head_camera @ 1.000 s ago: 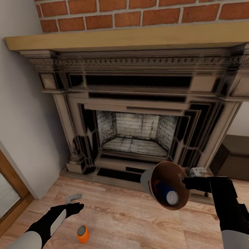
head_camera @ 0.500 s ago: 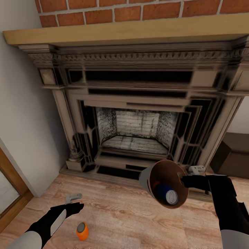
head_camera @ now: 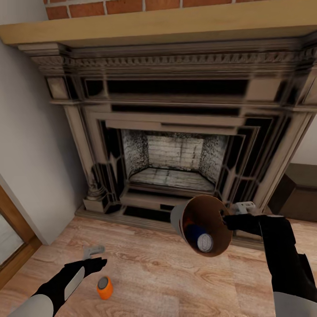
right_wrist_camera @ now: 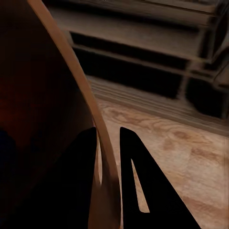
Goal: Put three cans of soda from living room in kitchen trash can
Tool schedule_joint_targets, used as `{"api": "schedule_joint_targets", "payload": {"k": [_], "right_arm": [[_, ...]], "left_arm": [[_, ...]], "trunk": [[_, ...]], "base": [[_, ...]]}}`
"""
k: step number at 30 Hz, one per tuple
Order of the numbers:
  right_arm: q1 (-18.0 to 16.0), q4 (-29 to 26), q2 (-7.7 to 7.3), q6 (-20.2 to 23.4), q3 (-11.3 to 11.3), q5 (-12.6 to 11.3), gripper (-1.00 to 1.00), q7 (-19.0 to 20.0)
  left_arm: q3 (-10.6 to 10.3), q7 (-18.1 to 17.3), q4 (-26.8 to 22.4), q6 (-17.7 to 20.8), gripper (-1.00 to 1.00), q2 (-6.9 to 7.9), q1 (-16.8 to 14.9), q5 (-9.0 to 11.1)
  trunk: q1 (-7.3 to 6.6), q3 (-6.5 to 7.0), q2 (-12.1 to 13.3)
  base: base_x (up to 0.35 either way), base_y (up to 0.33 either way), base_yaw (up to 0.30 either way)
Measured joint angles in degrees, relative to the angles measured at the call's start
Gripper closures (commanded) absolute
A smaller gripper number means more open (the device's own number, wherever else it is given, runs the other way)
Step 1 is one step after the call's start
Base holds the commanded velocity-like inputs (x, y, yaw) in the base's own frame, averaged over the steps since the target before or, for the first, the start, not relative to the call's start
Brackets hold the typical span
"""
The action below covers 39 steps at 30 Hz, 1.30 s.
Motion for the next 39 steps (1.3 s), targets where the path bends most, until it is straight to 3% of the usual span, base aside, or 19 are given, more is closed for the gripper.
{"api": "schedule_joint_targets", "payload": {"k": [4, 8, 21, 32, 39], "right_arm": [[-4.69, -2.06, -0.41, 2.96, -0.07, 1.17, 1.0, -0.23], [-7.53, -3.09, -0.58, 3.81, 0.13, -0.07, 1.0, -0.04], [-12.11, -3.31, -2.46, 3.99, 0.49, 0.5, 1.0, 0.42], [-12.95, -3.32, -2.84, 4.02, 1.0, 0.17, 1.0, 1.07], [-12.96, -3.32, -2.9, 4.08, 1.28, -0.21, 1.0, 4.55]], "left_arm": [[0.0, -0.01, 0.02, -0.03, -1.0, -0.17, 0.0, -0.04], [0.0, -0.02, 0.0, -0.01, -1.0, -0.4, 0.0, -0.07], [0.0, -0.01, -0.04, 0.05, -1.0, -0.6, 0.0, -0.15], [-0.06, -0.07, -0.11, 0.08, -1.0, -0.72, 0.0, -0.11], [-0.02, -0.02, -0.13, 0.06, -1.0, -1.0, 0.0, -0.08]], "trunk": [[0.88, -1.07, -1.6], [1.75, -2.13, -3.21], [4.62, -5.63, -8.42], [4.62, -6.23, -8.44], [4.62, -6.25, -8.44]], "base": [[0.0, 0.0, 0.0], [0.0, 0.0, 0.0], [0.0, 0.0, 0.051], [0.057, 0.0, 0.042], [0.181, 0.0, 0.002]]}}
